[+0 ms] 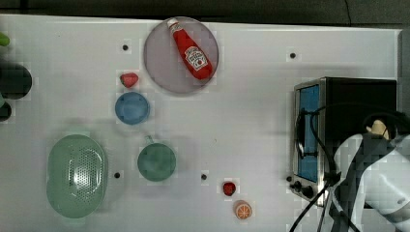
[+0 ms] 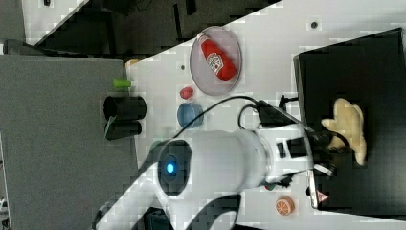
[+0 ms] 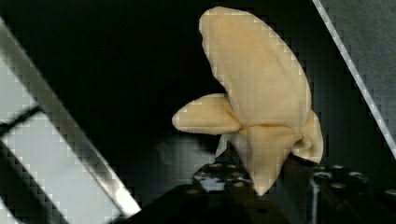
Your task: Pick banana from table and place on oven.
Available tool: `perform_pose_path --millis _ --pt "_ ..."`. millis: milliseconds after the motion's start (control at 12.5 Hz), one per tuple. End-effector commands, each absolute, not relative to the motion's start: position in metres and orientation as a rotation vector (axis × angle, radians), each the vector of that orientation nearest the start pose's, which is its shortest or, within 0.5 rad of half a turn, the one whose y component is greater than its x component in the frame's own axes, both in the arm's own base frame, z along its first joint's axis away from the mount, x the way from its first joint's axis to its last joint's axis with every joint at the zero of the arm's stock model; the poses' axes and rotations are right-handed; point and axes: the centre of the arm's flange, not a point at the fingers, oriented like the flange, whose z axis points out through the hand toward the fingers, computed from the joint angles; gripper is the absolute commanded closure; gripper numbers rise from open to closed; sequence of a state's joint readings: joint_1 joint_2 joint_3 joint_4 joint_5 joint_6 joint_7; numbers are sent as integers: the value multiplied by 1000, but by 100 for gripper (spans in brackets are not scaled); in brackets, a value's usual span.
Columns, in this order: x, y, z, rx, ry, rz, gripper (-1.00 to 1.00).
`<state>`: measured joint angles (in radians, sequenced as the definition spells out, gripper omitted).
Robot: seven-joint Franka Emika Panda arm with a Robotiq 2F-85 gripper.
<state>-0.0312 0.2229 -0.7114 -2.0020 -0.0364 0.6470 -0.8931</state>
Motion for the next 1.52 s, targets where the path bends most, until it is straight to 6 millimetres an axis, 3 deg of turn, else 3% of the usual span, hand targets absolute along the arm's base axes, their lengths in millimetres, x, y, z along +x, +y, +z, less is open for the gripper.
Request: perform_pose_path --millis 80,320,400,640,800,960,1120,1520 --pt "460 -377 406 -3204 812 -49 -18" --pt "465 -375 413 -3212 799 -78 -86" --pt "469 -375 421 -3218 793 -98 -99" --pt "481 -368 467 -3216 763 -165 -100" --pt "484 -347 503 -3182 714 -120 -100" --pt "490 -316 546 -3145 688 -110 -100" --pt "496 -275 579 -3079 804 -143 -100" --pt "508 -139 606 -2911 1229 -7 -100"
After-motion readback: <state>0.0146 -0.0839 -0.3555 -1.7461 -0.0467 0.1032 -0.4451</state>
